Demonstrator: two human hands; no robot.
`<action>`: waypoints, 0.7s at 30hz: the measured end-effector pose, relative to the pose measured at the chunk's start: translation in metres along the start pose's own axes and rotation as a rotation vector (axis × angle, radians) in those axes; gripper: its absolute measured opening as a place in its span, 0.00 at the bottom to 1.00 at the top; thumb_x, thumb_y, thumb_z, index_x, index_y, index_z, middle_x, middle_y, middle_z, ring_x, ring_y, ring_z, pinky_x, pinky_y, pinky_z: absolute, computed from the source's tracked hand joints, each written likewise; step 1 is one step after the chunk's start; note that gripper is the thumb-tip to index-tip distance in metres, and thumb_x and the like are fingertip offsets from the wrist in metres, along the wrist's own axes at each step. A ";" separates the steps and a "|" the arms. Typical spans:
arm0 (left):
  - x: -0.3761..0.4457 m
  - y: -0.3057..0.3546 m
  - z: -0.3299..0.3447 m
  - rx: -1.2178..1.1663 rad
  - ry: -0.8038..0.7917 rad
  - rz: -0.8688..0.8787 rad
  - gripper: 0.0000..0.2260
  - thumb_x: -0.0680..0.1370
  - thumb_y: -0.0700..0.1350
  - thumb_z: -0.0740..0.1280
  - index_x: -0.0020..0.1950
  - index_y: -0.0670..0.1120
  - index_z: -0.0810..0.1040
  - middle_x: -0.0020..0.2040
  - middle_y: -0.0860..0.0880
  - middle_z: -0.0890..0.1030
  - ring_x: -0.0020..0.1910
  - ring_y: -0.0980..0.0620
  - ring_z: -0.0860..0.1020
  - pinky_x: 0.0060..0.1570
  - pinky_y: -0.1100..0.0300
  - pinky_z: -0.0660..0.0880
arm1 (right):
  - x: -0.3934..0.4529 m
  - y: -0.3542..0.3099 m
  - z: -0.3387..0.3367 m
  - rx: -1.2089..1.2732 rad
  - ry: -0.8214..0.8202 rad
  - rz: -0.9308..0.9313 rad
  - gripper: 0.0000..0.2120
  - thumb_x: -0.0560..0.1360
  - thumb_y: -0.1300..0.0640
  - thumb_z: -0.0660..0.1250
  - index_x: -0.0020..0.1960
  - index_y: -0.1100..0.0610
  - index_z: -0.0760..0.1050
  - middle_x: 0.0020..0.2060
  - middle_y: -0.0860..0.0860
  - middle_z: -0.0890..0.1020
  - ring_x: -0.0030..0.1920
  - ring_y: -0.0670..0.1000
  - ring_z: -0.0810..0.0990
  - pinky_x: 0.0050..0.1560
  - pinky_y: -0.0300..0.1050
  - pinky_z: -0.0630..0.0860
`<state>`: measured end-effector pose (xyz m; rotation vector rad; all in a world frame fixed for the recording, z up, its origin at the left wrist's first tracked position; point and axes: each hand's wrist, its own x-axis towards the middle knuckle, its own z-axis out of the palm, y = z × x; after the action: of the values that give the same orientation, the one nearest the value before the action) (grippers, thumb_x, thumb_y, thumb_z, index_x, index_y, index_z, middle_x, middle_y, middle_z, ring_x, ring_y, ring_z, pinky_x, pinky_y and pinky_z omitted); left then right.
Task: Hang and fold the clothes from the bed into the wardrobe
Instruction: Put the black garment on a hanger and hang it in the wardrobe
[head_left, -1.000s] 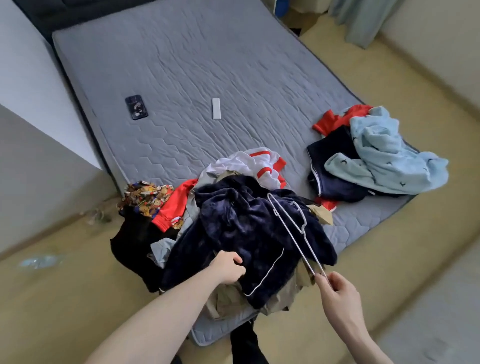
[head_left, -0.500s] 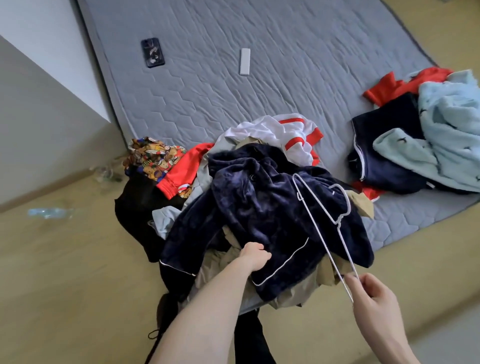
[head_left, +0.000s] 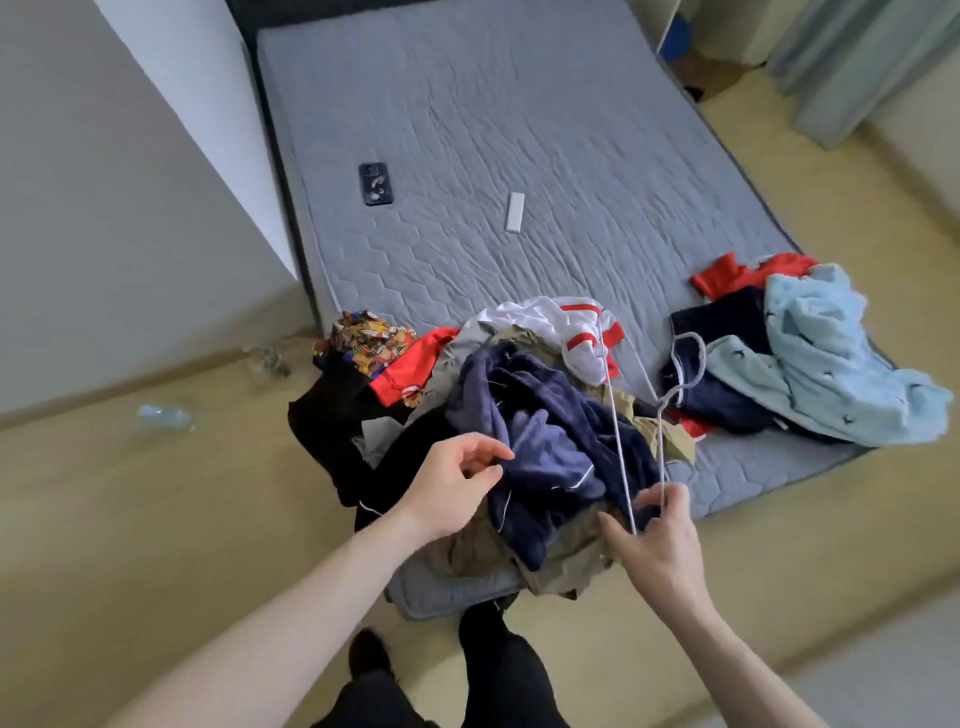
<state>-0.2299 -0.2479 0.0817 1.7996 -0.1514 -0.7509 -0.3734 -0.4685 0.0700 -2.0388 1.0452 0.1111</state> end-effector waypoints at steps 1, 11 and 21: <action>-0.031 0.021 -0.020 -0.038 0.000 0.030 0.10 0.79 0.32 0.68 0.51 0.45 0.84 0.47 0.50 0.86 0.45 0.60 0.81 0.51 0.68 0.76 | -0.022 -0.014 0.000 -0.048 -0.020 -0.026 0.26 0.69 0.50 0.81 0.53 0.47 0.65 0.49 0.41 0.76 0.44 0.51 0.78 0.45 0.52 0.77; -0.175 0.096 -0.142 -0.424 -0.170 0.228 0.07 0.78 0.34 0.68 0.50 0.46 0.81 0.50 0.45 0.80 0.51 0.49 0.79 0.55 0.59 0.75 | -0.124 -0.086 0.071 0.039 -0.220 -0.169 0.19 0.69 0.68 0.65 0.50 0.45 0.78 0.43 0.45 0.85 0.49 0.52 0.85 0.45 0.45 0.79; -0.277 -0.076 -0.235 0.160 -0.613 -0.393 0.07 0.75 0.40 0.73 0.48 0.47 0.77 0.41 0.49 0.84 0.45 0.48 0.83 0.50 0.55 0.77 | -0.212 -0.192 0.087 0.358 -0.478 -0.392 0.16 0.74 0.75 0.55 0.54 0.64 0.76 0.40 0.56 0.81 0.43 0.51 0.78 0.45 0.47 0.75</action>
<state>-0.3371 0.0961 0.1690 1.7142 -0.2701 -1.6017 -0.3517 -0.2114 0.2219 -1.7303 0.3317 0.1815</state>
